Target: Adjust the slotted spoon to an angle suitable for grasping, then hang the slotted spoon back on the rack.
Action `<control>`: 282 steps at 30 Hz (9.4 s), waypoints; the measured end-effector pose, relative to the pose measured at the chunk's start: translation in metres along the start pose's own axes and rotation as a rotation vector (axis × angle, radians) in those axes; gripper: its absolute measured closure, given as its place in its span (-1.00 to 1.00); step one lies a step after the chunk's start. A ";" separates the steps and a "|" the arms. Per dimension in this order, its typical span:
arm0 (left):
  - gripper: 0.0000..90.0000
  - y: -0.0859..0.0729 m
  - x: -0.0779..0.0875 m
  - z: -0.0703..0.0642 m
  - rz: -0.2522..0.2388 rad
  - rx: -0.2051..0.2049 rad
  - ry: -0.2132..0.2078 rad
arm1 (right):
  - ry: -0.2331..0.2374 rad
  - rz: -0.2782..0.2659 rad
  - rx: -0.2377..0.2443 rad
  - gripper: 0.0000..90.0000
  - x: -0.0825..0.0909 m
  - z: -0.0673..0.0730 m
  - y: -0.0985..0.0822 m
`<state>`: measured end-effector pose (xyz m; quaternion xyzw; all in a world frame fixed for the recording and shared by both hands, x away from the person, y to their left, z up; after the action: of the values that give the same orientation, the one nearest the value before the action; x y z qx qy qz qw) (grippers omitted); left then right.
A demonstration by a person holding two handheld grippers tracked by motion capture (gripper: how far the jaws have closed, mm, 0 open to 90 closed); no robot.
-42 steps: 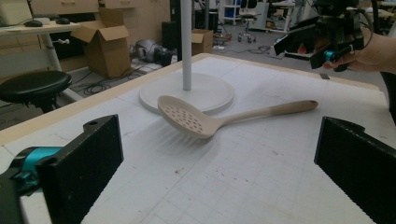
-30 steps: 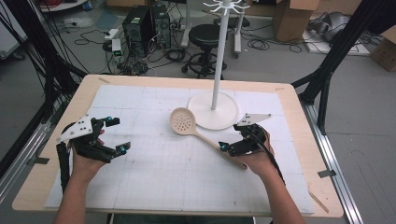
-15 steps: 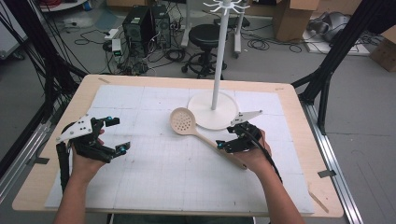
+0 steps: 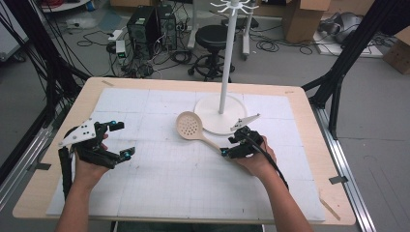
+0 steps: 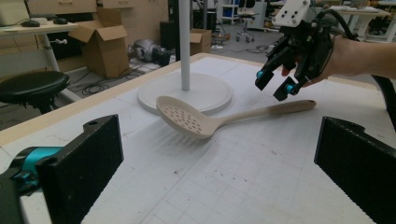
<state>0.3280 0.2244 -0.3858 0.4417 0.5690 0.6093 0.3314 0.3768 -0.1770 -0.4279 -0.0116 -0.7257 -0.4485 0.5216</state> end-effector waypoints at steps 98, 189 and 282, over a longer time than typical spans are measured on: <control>-0.96 0.001 0.002 0.000 -0.003 -0.003 0.001 | 0.217 0.033 0.242 0.87 0.021 0.087 -0.026; -0.96 0.002 0.006 0.002 -0.020 0.000 0.003 | 0.219 0.129 0.429 0.51 -0.066 0.101 0.046; -0.96 -0.006 -0.021 -0.008 0.070 -0.006 -0.103 | 0.059 -0.602 -0.144 -0.74 0.105 -0.009 -0.035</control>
<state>0.3282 0.2029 -0.3946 0.4911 0.5336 0.5986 0.3402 0.3183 -0.2510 -0.3696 0.1799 -0.6473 -0.6333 0.3841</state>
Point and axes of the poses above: each handheld gripper's, and its own axes: x roughly backward along the jaws, y roughly out of its top, z roughly to its left, the point moved 4 cm from there along -x, roughly forward along the jaws, and after that the axes turned 8 degrees about -y, right-handed, at the moved point
